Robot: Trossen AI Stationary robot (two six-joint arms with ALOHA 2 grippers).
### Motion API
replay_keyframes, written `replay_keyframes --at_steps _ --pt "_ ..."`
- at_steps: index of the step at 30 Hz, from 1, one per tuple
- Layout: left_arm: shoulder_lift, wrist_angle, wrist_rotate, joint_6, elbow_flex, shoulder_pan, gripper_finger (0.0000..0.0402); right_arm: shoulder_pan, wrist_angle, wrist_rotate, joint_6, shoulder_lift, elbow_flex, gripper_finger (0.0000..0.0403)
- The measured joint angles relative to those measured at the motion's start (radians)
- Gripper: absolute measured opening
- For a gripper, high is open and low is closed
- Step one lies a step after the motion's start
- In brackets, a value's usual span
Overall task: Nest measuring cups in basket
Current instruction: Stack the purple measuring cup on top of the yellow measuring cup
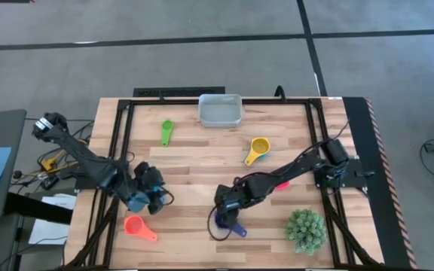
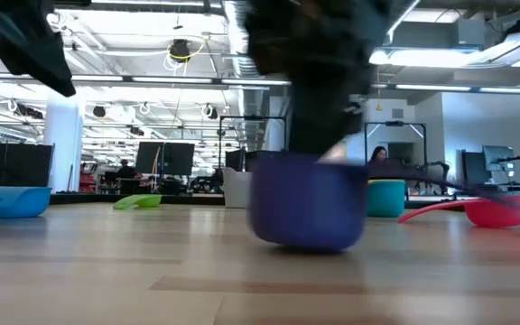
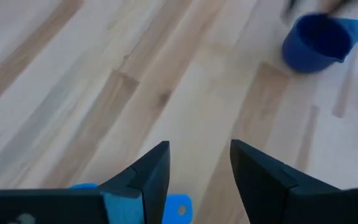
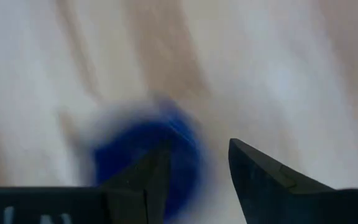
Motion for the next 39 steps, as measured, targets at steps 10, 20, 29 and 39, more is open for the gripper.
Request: replay_keyframes --at_steps 10,20,29,39 --pt "-0.002 -0.023 -0.076 -0.15 -0.049 -0.093 0.0158 -0.001 0.0 -0.019 -0.017 0.031 0.002 0.0161" --pt "-0.002 -0.02 -0.114 -0.194 -0.063 -0.112 0.0158 -0.001 -0.022 -0.035 0.032 0.028 0.002 0.0086" --pt "-0.002 -0.021 -0.118 -0.193 -0.063 -0.112 0.0158 -0.012 -0.017 -0.082 0.223 0.027 0.002 0.0013" --pt "-0.002 -0.045 -0.157 -0.192 -0.063 -0.105 0.0158 -0.057 -0.156 -0.008 0.513 -0.041 0.001 0.001"
